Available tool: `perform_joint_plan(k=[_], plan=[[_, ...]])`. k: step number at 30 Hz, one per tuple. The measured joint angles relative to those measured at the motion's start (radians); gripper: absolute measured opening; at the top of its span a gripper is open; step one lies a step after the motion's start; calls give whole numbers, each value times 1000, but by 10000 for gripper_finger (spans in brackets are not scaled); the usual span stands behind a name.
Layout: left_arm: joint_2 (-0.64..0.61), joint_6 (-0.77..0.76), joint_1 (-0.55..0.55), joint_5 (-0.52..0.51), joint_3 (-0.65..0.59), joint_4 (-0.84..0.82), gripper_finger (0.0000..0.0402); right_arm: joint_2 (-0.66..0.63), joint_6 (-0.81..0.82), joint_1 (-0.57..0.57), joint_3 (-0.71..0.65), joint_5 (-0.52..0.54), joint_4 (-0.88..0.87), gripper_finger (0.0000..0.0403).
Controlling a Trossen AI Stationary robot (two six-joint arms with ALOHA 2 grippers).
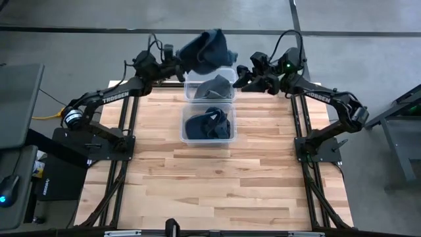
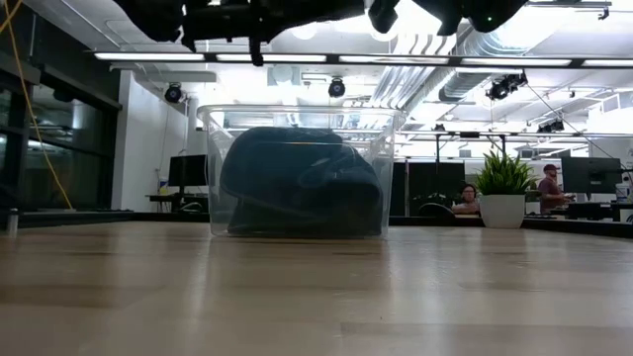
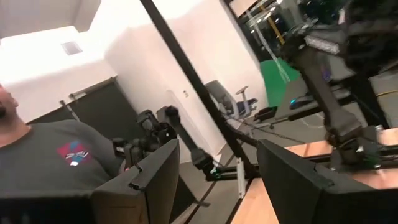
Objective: Pick & Place hat
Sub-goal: Put the dark blue cap into the bottom transparent bin
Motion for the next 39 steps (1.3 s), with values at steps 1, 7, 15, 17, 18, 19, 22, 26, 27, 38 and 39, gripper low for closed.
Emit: perform_joint_plan(k=[1, 7, 15, 17, 18, 19, 22, 26, 27, 38, 39], plan=[[-3, -37, 9, 36, 1, -27, 6, 0, 0, -8, 0, 2, 1, 209], [1, -260, 74, 263, 0, -198, 6, 0, 1, -41, 0, -3, 0, 209], [-5, -389, 91, 412, 0, -413, 6, 0, 3, -87, 0, -7, 0, 209], [-4, -396, 91, 455, 0, -487, 6, 0, 4, -96, 0, -7, 0, 209], [-4, -398, 91, 471, 0, -521, 6, 0, 3, -99, 0, -7, 0, 209], [-7, -399, 89, 483, 0, -555, 6, 0, 0, -100, 0, -7, 0, 209], [-12, -388, 71, 496, 0, -659, 6, 0, -14, -100, 0, -1, 1, 209], [-19, -384, 34, 514, 0, -773, 6, 0, -27, -102, 0, 0, 8, 209], [-28, -388, 21, 509, 0, -805, 6, 0, -29, -104, 0, 0, 8, 209], [-150, -466, -199, 194, 0, -1037, 6, 0, -30, -104, 0, -10, 8, 209], [-161, -466, -219, 158, 0, -1061, 6, 0, -30, -104, 0, -10, 8, 209]])
